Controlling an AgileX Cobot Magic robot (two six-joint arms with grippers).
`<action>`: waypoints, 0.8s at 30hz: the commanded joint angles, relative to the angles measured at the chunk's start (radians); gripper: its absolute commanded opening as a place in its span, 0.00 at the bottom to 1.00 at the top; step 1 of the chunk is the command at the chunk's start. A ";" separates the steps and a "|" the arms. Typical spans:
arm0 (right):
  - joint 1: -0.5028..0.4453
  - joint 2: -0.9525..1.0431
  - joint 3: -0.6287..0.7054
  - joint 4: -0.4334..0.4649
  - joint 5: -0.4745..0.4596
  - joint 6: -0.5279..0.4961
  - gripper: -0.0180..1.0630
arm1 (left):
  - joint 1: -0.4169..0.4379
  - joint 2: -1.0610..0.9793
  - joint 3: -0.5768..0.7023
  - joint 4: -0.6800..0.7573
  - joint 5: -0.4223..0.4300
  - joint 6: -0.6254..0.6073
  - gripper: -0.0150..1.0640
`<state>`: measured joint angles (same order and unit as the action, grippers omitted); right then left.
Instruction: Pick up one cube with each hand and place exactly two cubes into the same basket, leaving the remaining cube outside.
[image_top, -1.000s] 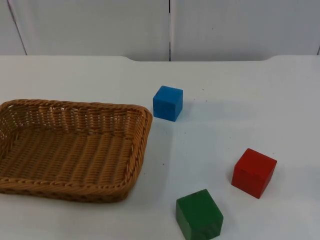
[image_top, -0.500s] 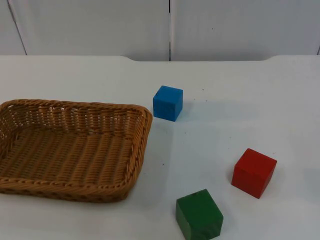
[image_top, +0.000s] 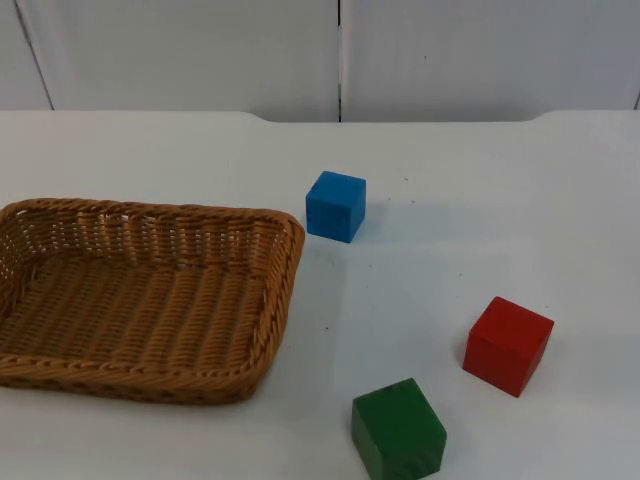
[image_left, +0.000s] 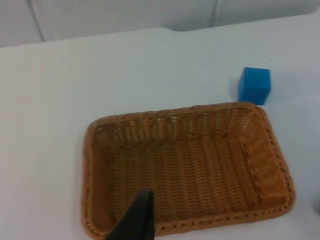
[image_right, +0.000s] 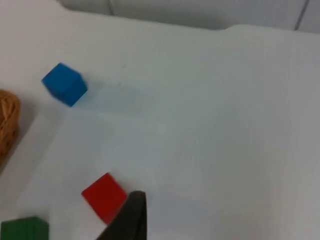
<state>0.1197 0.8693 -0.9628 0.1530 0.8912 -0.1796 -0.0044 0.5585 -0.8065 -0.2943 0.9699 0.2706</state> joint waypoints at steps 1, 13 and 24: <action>-0.006 0.034 -0.020 0.038 0.023 -0.038 0.99 | 0.005 0.031 -0.005 -0.071 -0.014 0.056 0.99; -0.006 0.217 -0.033 0.146 0.033 -0.153 0.99 | 0.005 0.222 -0.008 -0.297 -0.011 0.271 0.99; 0.081 0.340 -0.033 0.186 -0.007 -0.192 0.99 | 0.005 0.389 -0.008 -0.474 -0.025 0.473 0.99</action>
<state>0.1595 1.1902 -0.9886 0.3359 0.9116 -0.3554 -0.0044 0.9251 -0.8087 -0.7068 0.9538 0.6943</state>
